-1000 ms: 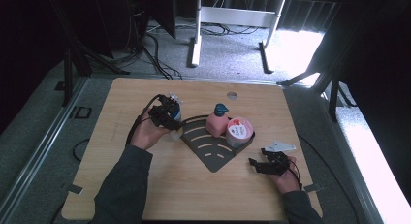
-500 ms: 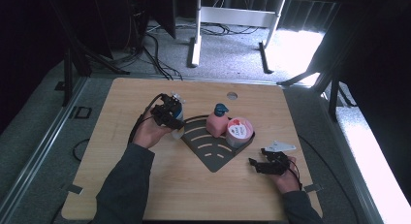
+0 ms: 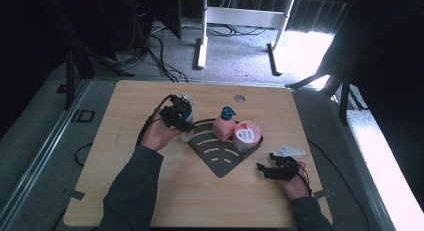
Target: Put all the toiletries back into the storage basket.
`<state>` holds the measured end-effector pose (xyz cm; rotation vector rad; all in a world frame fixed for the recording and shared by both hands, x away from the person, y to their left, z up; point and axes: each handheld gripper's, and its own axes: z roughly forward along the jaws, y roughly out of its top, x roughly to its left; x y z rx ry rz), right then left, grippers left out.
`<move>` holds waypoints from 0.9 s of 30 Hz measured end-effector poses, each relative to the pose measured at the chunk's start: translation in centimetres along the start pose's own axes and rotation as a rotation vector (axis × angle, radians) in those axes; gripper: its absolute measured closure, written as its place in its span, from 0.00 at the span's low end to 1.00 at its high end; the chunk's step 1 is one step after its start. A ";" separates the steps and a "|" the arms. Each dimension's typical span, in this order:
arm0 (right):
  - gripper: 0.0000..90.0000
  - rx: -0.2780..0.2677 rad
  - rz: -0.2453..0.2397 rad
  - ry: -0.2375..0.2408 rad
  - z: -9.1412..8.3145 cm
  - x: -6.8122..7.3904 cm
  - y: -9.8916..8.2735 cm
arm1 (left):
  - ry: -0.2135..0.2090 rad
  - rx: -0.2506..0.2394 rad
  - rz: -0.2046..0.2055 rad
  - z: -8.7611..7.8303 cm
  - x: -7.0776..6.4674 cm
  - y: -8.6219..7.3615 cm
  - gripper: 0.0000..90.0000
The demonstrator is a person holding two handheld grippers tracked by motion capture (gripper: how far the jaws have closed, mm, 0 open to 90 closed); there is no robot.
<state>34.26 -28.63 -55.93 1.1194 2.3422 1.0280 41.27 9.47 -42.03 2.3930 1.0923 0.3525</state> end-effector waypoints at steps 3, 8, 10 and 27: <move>0.31 0.000 0.000 0.000 0.0 0.0 0.0 | 0.000 -0.002 0.001 0.0 -0.1 0.2 0.60; 0.31 0.000 -0.001 0.000 0.0 0.0 0.0 | -0.012 -0.012 -0.001 0.1 -0.1 0.3 0.60; 0.31 0.000 -0.001 0.000 0.0 0.0 0.0 | -0.011 -0.009 0.000 0.2 -0.1 0.4 0.60; 0.31 0.000 0.000 0.000 0.0 0.0 0.0 | -0.038 -0.008 0.031 0.9 -0.1 1.1 0.60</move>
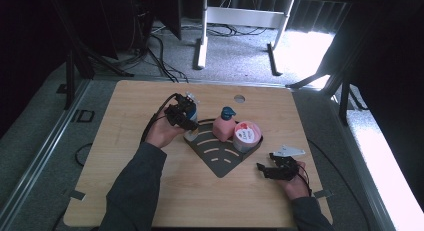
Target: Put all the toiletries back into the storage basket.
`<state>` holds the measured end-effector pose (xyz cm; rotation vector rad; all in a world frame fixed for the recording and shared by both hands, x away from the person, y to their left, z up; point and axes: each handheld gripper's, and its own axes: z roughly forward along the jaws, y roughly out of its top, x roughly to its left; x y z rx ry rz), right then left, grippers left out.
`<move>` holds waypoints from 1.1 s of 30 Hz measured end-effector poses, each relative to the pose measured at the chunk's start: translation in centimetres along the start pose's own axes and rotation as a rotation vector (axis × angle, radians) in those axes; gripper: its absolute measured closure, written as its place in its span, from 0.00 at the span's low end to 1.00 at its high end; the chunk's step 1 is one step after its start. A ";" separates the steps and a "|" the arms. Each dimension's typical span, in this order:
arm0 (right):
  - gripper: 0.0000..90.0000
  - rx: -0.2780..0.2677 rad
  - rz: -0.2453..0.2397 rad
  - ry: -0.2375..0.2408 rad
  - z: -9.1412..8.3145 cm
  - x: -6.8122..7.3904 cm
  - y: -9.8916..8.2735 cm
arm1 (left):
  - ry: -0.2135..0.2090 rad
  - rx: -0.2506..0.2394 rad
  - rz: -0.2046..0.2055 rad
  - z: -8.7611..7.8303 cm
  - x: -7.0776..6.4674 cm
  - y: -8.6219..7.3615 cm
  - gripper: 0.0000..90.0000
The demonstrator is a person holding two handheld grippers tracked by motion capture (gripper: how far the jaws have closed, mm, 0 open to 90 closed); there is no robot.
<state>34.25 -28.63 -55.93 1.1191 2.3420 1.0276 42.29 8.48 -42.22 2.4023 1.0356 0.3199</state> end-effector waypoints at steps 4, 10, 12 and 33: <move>0.31 0.000 0.000 0.000 0.0 0.0 0.0 | 0.002 -0.006 0.006 0.0 0.1 0.4 0.60; 0.31 0.000 0.000 0.000 0.0 0.0 0.0 | 0.011 -0.016 0.020 0.2 0.3 0.7 0.60; 0.31 0.000 -0.001 0.000 0.0 0.0 0.0 | 0.009 -0.020 0.022 0.2 0.3 0.8 0.60; 0.31 0.000 0.001 0.002 0.0 0.0 0.0 | 0.016 -0.034 0.003 1.0 0.9 1.8 0.60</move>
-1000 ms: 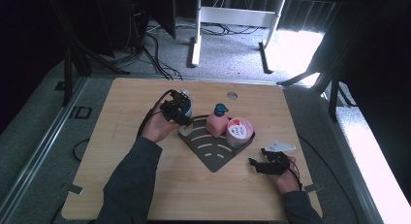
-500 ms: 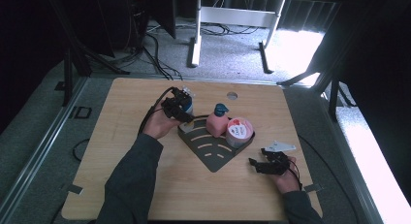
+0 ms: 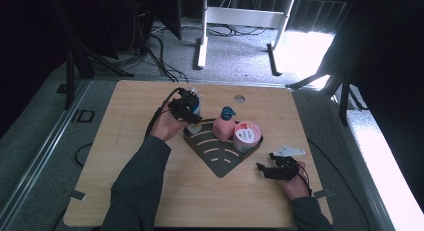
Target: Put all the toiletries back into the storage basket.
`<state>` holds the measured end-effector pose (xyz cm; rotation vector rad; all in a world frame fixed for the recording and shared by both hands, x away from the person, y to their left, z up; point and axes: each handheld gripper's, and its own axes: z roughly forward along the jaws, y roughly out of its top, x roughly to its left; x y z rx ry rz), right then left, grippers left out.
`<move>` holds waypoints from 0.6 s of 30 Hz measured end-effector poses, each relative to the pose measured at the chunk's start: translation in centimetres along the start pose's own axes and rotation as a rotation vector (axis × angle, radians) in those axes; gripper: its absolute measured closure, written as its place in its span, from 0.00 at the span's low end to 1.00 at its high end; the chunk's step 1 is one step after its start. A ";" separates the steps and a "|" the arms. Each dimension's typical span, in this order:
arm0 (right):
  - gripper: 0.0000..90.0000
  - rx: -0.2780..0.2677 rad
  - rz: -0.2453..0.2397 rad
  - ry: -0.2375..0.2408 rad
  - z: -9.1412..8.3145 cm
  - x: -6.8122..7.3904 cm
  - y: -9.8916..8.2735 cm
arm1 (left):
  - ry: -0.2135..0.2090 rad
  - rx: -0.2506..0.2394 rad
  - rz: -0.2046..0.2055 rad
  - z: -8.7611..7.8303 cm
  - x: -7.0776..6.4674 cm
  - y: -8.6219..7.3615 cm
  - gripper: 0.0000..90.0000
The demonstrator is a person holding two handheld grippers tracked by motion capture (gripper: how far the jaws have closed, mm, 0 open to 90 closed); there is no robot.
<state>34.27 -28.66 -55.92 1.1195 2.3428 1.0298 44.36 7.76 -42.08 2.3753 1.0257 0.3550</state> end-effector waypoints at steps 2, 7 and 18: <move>0.31 0.000 0.000 -0.001 0.0 0.0 0.0 | 0.002 0.001 0.003 0.1 0.0 0.2 0.60; 0.31 0.000 0.000 0.000 0.0 0.0 0.0 | 0.003 -0.002 0.010 0.2 -0.1 0.5 0.60; 0.31 0.003 -0.004 -0.001 0.0 0.0 0.0 | -0.002 -0.012 -0.002 1.2 -0.3 1.1 0.60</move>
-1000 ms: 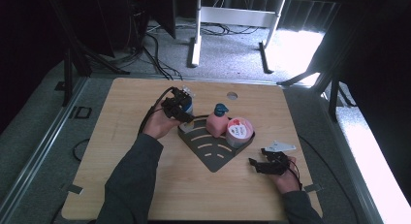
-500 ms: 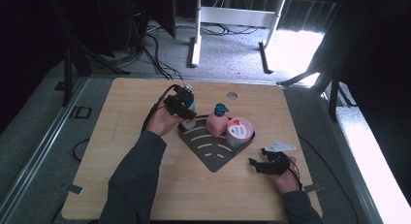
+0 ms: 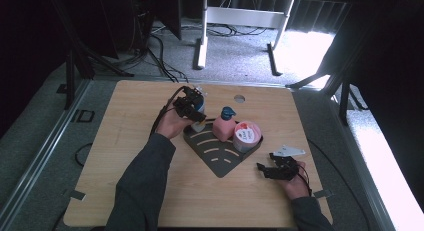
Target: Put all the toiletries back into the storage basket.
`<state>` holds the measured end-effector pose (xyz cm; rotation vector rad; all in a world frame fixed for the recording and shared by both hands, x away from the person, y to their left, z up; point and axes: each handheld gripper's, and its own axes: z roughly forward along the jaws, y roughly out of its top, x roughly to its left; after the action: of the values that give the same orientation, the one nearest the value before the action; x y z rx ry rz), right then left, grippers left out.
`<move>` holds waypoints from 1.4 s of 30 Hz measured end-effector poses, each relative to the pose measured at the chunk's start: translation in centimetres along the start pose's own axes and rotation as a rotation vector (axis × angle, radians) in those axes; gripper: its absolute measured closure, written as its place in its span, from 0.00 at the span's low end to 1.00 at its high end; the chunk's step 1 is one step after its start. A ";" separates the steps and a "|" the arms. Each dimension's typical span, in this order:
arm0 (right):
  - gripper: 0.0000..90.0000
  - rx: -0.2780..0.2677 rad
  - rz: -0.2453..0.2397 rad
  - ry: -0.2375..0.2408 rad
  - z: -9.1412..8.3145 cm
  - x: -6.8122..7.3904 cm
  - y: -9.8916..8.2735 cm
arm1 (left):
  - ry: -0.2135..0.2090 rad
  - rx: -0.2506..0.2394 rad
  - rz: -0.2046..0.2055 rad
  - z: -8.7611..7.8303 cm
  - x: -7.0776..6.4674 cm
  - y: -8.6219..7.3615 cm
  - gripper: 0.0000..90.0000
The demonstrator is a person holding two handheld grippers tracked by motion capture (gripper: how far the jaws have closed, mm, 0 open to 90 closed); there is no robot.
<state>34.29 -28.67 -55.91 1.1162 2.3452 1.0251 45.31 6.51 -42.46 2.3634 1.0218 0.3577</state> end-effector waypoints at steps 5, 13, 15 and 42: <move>0.31 0.000 0.000 0.000 0.0 0.0 0.0 | 0.000 0.000 -0.005 0.5 0.0 0.2 0.60; 0.31 0.000 0.000 0.000 0.0 0.0 0.0 | 0.004 0.010 -0.003 1.1 0.1 0.3 0.60; 0.31 0.000 0.000 0.000 0.0 0.0 0.0 | 0.003 0.010 -0.002 1.2 0.0 0.4 0.60; 0.31 -0.001 0.000 0.001 0.0 0.0 0.0 | -0.003 0.000 0.013 3.2 -0.4 1.0 0.60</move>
<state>34.30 -28.68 -55.92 1.1161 2.3451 1.0267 47.06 4.48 -44.50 2.3712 1.0056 0.3586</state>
